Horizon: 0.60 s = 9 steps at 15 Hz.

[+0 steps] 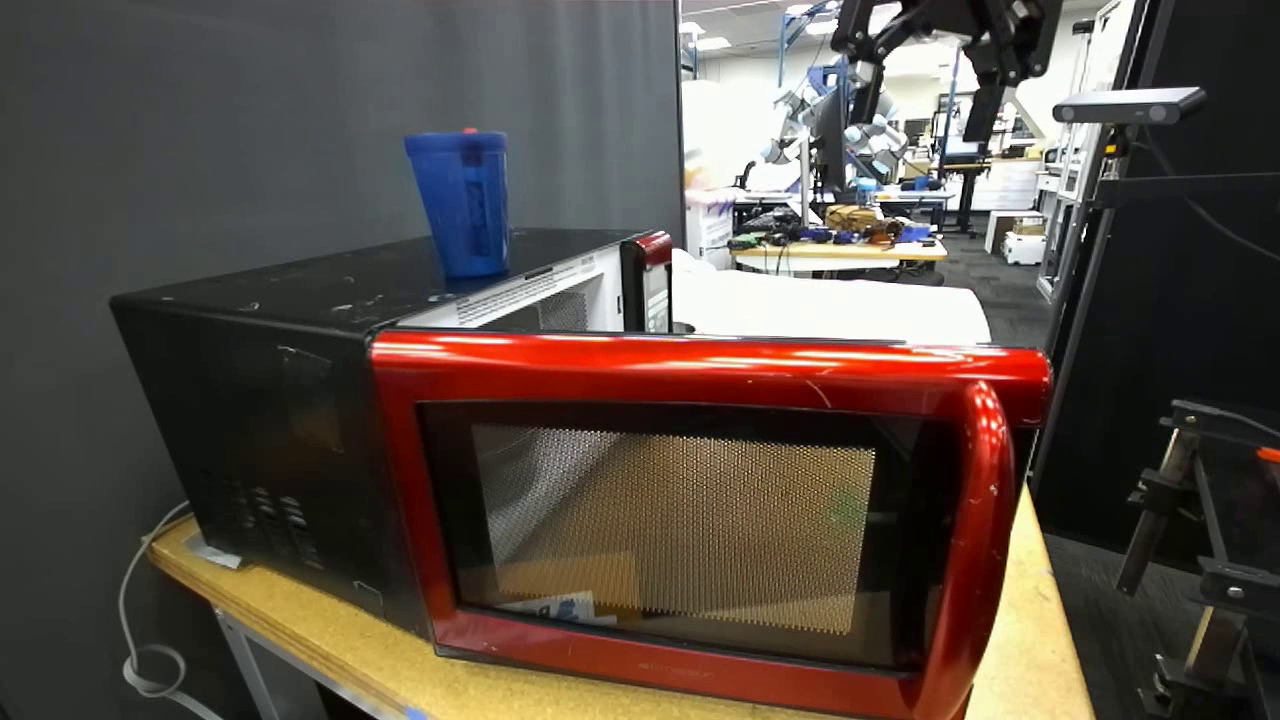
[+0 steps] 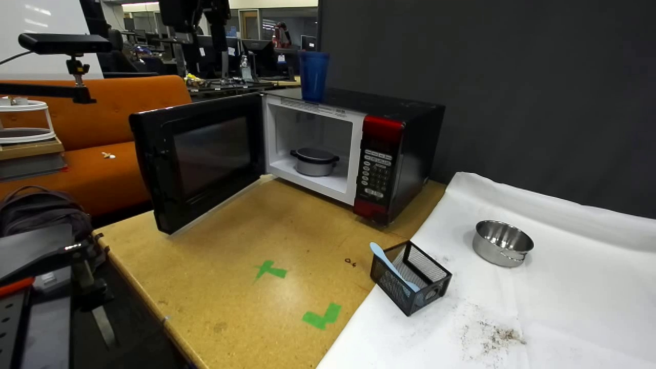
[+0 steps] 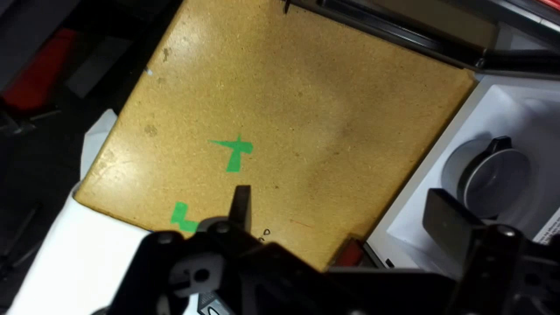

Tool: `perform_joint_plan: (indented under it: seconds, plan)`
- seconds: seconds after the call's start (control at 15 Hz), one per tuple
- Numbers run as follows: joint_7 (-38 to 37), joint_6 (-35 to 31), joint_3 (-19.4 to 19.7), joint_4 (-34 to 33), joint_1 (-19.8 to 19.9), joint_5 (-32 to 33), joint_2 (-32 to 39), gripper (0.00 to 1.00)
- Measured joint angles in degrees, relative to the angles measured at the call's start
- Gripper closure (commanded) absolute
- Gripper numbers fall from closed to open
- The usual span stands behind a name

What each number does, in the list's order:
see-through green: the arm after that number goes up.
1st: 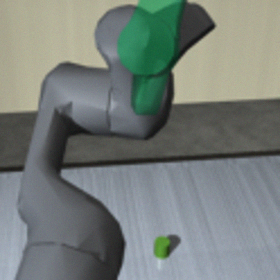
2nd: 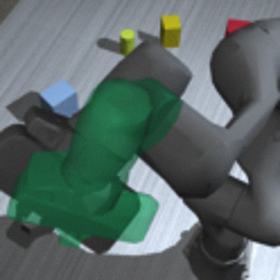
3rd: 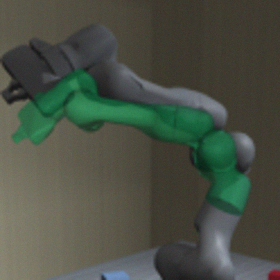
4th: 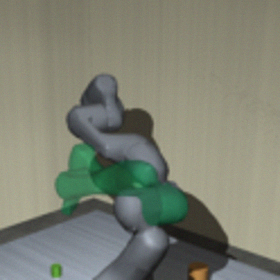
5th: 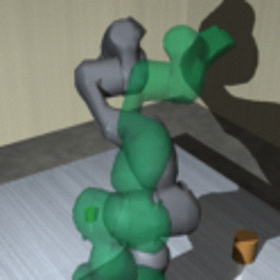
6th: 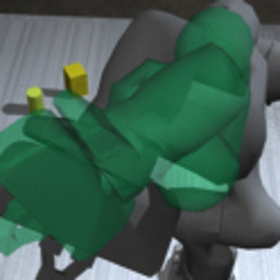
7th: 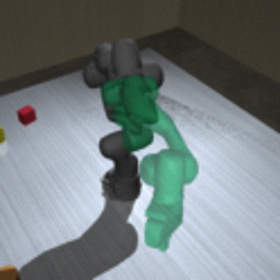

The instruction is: Close the microwave door

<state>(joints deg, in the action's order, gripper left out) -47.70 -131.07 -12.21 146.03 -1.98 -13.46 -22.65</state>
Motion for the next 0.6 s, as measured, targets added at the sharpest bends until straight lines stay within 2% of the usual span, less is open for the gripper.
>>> perform_joint_plan:
  seconds: [0.2, 0.6]
  plan:
    - [-5.3, -0.3, -0.8, 0.5, -1.5, -3.4, 2.1, 0.0]
    - [-5.9, -4.1, -1.1, 0.4, -7.9, -15.6, 7.6, 0.0]
